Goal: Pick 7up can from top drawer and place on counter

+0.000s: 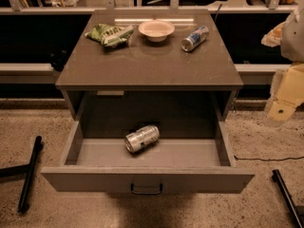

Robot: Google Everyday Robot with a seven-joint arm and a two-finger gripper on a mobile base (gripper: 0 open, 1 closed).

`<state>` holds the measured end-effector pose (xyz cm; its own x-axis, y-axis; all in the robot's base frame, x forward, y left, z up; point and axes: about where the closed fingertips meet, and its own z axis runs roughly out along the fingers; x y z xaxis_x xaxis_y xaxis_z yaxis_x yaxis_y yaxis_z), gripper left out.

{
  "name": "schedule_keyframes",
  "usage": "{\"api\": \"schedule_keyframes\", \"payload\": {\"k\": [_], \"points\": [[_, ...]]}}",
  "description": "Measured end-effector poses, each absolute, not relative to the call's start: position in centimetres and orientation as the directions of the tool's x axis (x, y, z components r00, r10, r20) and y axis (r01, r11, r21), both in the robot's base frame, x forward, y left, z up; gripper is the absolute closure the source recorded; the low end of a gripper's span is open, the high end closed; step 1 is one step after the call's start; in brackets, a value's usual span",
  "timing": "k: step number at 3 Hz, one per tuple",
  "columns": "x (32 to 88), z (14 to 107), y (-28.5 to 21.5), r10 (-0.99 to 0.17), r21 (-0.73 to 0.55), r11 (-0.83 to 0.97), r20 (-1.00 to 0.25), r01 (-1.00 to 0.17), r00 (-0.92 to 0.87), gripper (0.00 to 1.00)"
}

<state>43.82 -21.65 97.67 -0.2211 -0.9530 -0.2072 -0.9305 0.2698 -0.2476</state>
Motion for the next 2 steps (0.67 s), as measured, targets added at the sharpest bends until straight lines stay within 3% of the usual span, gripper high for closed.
{"api": "schedule_keyframes", "payload": {"k": [2], "points": [[43.98, 97.73, -21.32, -0.951, -0.25, 0.266, -0.224, -0.931, -0.211, 0.0]]}}
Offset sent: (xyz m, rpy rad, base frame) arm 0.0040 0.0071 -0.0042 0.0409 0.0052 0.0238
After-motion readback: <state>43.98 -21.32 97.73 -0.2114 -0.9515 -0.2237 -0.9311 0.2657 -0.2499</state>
